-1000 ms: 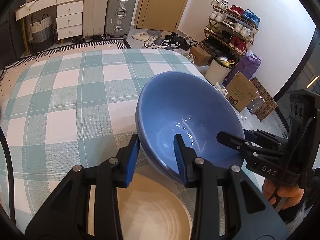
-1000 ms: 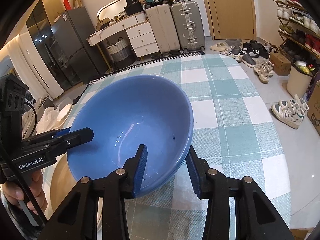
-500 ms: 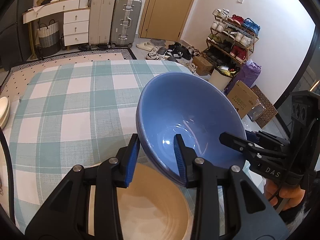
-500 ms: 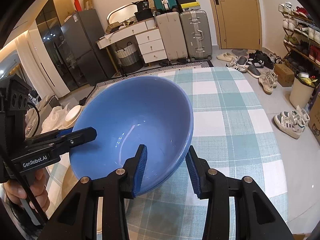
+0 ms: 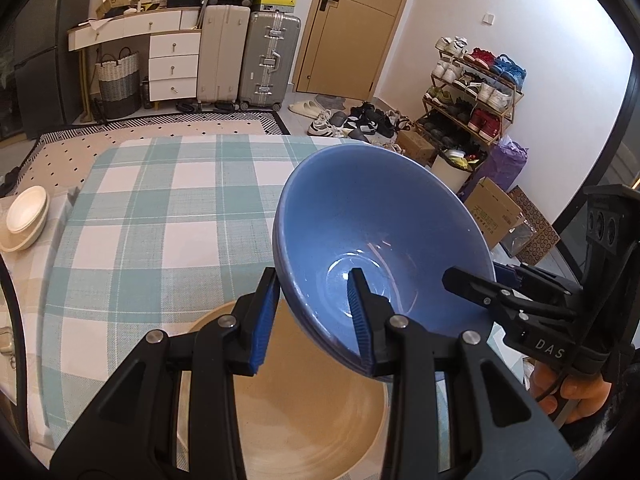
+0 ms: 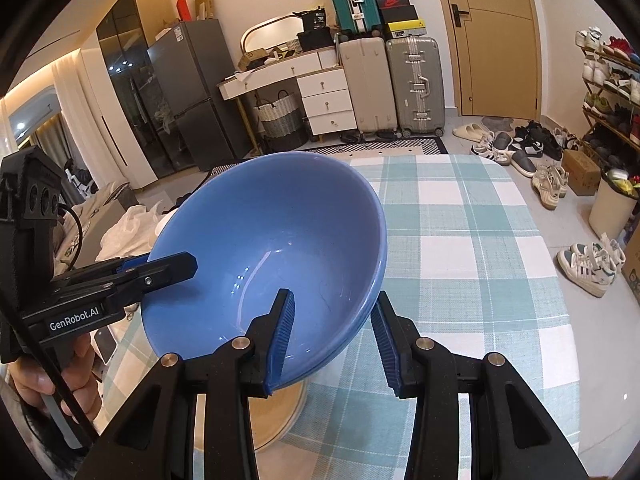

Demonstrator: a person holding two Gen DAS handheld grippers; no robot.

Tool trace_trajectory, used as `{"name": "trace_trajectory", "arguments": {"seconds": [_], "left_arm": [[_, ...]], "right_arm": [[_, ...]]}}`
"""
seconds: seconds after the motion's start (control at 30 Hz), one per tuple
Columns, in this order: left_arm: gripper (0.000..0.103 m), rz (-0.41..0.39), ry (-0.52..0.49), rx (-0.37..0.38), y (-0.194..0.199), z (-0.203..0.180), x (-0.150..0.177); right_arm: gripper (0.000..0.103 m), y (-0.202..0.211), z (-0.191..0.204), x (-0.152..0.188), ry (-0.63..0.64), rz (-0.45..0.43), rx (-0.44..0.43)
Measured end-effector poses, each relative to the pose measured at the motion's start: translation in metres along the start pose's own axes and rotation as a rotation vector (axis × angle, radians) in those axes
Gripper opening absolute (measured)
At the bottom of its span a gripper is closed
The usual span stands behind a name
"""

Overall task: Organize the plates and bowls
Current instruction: 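Lift and carry the nested bowls with both tools over the cream plate stack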

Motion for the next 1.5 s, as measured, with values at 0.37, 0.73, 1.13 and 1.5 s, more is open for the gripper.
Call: {"name": "trace_trajectory", "arguments": {"seconds": [0.37,0.73,1.13,1.5], "left_arm": [[0.031,-0.003,0.021,-0.042,0.035,0.015,0.028],[0.031,0.017,0.066,-0.082,0.044,0.039,0.058],[0.031,0.061,0.117,-0.106,0.03,0.066,0.092],[0.031,0.064,0.122,-0.097,0.016,0.073,0.094]], "right_arm": [[0.04,0.003,0.03,0.016,0.026,0.012,-0.032],[0.04,-0.012,0.051,0.035,0.053,0.053,-0.065],[0.04,-0.042,0.063,0.055,0.073,0.115,-0.083],[0.04,-0.053,0.061,0.056,0.068,0.124,-0.081]]}}
Point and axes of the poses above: each gripper's, at about its wrist camera, not at the fingertips, and y roughly against the way its jaws point, z to its left, x to its underside, the point moved 5 cm from there along -y, roughly the way its jaws point, and after that the axes turned 12 degrees about -y, right-handed, at the moved point
